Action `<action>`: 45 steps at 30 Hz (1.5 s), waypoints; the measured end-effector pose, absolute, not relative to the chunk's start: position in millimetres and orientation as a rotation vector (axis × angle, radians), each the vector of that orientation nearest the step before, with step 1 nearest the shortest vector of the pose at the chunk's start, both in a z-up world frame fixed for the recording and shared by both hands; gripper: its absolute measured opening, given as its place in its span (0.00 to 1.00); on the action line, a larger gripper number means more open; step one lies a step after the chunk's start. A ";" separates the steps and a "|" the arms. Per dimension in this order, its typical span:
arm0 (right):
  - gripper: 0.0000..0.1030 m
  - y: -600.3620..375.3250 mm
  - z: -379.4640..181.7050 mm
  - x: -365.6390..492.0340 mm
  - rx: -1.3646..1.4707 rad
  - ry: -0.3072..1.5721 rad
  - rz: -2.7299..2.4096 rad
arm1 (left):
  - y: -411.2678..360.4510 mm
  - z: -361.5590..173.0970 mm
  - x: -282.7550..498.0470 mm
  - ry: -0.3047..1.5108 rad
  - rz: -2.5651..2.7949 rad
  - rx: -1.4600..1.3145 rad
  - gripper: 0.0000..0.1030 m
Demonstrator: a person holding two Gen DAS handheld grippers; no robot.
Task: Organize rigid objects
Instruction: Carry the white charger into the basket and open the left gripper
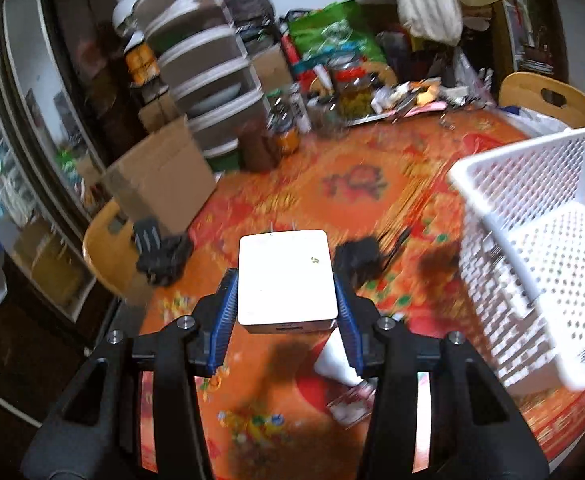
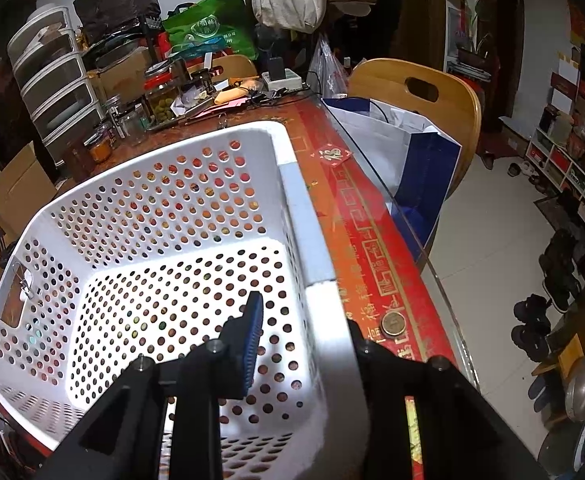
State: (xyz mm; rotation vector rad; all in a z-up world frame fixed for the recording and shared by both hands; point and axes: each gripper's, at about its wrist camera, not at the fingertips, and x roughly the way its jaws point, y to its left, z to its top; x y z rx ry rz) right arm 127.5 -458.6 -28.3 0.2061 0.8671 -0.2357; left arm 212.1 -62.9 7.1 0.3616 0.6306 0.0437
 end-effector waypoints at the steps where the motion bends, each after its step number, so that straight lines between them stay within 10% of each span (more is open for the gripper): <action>1: 0.25 -458.9 -28.7 128.0 0.208 0.870 -0.235 | -71.7 13.6 212.5 0.619 0.031 0.368 0.42; 18: 0.25 -461.2 -30.2 128.7 0.221 0.884 -0.210 | -257.3 6.5 244.9 0.749 -0.220 0.675 0.42; 38: 0.25 -461.0 -31.8 128.7 0.230 0.897 -0.191 | -298.0 -71.7 270.8 1.025 -0.309 0.884 0.43; 41: 0.25 -460.7 -31.6 129.6 0.227 0.901 -0.197 | -293.0 -64.8 268.5 0.961 -0.311 0.892 0.81; 45: 0.25 -459.0 -31.9 131.1 0.220 0.908 -0.205 | -263.6 -31.9 269.9 0.871 -0.341 0.762 0.87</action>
